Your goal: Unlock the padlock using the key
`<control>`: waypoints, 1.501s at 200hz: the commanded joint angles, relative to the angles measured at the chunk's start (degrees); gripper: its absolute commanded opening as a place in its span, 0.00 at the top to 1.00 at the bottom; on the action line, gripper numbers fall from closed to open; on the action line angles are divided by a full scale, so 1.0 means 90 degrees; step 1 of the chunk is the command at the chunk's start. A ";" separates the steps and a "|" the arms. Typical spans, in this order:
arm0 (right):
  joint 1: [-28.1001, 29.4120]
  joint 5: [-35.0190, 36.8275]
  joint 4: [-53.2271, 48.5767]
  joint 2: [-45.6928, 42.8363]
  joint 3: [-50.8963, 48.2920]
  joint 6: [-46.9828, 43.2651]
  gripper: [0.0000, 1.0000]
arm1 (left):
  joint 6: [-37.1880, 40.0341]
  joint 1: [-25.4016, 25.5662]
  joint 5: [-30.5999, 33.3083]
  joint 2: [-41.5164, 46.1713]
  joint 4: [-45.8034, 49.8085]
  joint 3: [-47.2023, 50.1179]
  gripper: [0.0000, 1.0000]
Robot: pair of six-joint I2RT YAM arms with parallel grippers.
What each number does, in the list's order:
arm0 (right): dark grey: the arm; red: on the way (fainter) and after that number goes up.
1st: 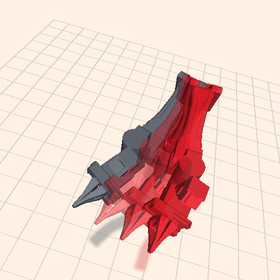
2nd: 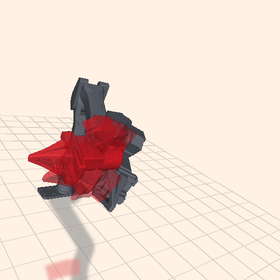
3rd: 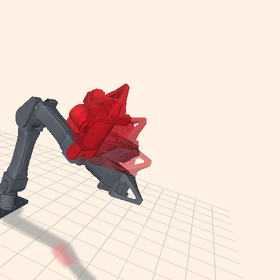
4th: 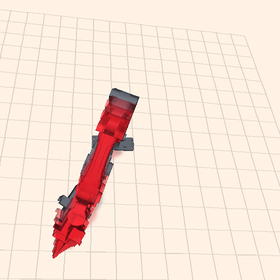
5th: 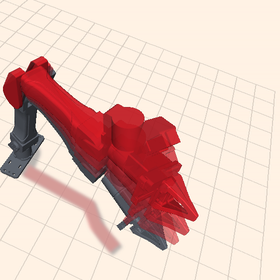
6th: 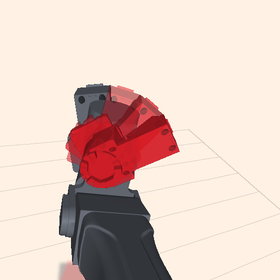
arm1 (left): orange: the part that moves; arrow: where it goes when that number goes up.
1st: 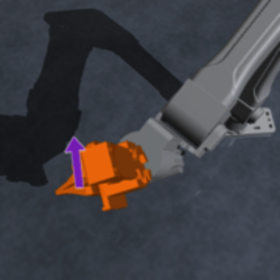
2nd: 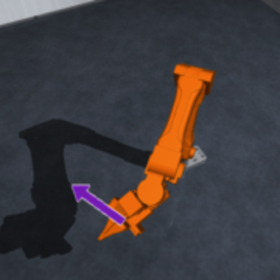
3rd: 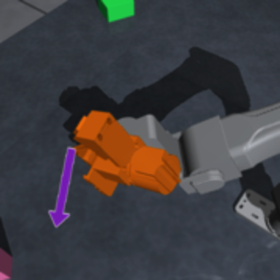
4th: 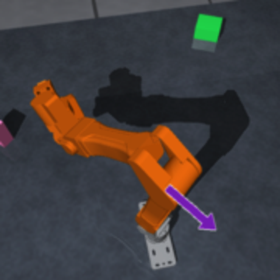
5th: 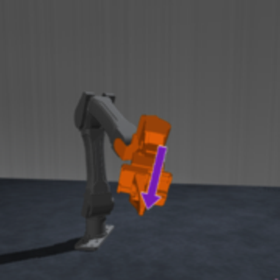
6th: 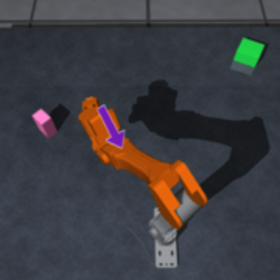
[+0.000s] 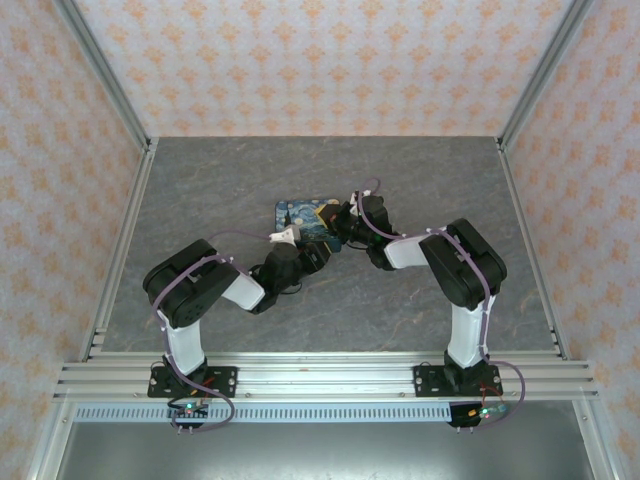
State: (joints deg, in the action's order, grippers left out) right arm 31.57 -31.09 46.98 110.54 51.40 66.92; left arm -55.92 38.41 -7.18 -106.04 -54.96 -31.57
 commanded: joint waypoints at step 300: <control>0.0068 0.0007 0.0122 0.0246 0.0089 0.0110 1.00 | -0.1142 0.0214 0.0959 -0.0139 0.0631 0.0057 0.77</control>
State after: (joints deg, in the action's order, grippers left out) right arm 31.57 -31.09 48.12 111.26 51.40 67.55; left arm -65.95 39.83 -0.32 -107.39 -58.30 -30.24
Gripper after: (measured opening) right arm 0.040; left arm 0.247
